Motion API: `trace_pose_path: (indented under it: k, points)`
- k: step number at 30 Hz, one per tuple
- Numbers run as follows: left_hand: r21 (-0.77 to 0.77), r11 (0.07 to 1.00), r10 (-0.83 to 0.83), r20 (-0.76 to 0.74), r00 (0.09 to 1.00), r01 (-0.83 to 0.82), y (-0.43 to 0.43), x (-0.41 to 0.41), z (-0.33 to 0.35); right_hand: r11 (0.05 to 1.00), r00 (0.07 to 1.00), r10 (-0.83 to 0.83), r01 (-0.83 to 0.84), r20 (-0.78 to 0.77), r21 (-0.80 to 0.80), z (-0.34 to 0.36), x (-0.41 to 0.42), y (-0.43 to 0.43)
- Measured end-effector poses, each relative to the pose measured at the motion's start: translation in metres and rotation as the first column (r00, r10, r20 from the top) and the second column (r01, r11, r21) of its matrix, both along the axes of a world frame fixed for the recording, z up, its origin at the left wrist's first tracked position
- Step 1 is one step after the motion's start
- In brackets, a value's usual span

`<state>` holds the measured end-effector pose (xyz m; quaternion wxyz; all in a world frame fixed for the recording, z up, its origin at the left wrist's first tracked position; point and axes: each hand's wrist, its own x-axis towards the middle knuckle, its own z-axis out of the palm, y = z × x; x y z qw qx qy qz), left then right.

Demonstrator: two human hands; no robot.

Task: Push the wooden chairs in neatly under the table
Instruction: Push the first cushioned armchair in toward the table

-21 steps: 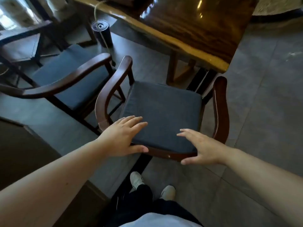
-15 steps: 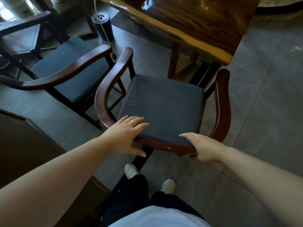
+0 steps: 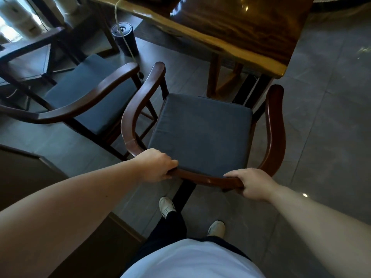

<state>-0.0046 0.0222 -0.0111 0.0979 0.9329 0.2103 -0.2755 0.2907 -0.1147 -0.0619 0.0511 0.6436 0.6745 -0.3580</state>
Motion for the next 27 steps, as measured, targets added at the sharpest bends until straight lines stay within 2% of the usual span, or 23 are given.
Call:
trace_pose_path:
  k: [8, 14, 19, 21, 23, 25, 27]
  points:
    - [0.082, 0.997, 0.004, -0.055, 0.998, 0.001, 0.050, -0.033, 0.007, 0.998, 0.999, -0.053, 0.054, -0.009, 0.017, -0.004, -0.050, 0.028]
    - [0.125, 0.992, 0.032, -0.013, 0.999, -0.030, 0.078, -0.054, 0.002, 0.996, 0.996, -0.082, 0.082, -0.022, 0.016, -0.010, -0.074, 0.048]
    - [0.129, 0.987, 0.088, 0.054, 0.995, -0.094, 0.082, -0.062, -0.004, 0.992, 0.989, -0.013, -0.006, -0.145, -0.124, -0.009, -0.070, 0.061]
    - [0.112, 0.982, 0.149, 0.039, 0.988, -0.152, 0.078, -0.060, -0.002, 0.981, 0.986, 0.088, -0.111, -0.144, -0.157, -0.007, -0.053, 0.066]
    - [0.124, 0.975, 0.183, 0.026, 0.983, -0.185, 0.069, -0.053, 0.001, 0.944, 0.962, 0.273, -0.274, -0.030, -0.182, -0.009, -0.028, 0.073]
    - [0.121, 0.976, 0.177, 0.028, 0.984, -0.179, 0.050, -0.036, 0.003, 0.864, 0.872, 0.480, -0.449, 0.099, -0.228, -0.015, 0.000, 0.082]
    - [0.105, 0.978, 0.179, 0.037, 0.983, -0.182, 0.023, -0.011, 0.001, 0.769, 0.758, 0.632, -0.585, 0.162, -0.259, -0.026, 0.022, 0.093]
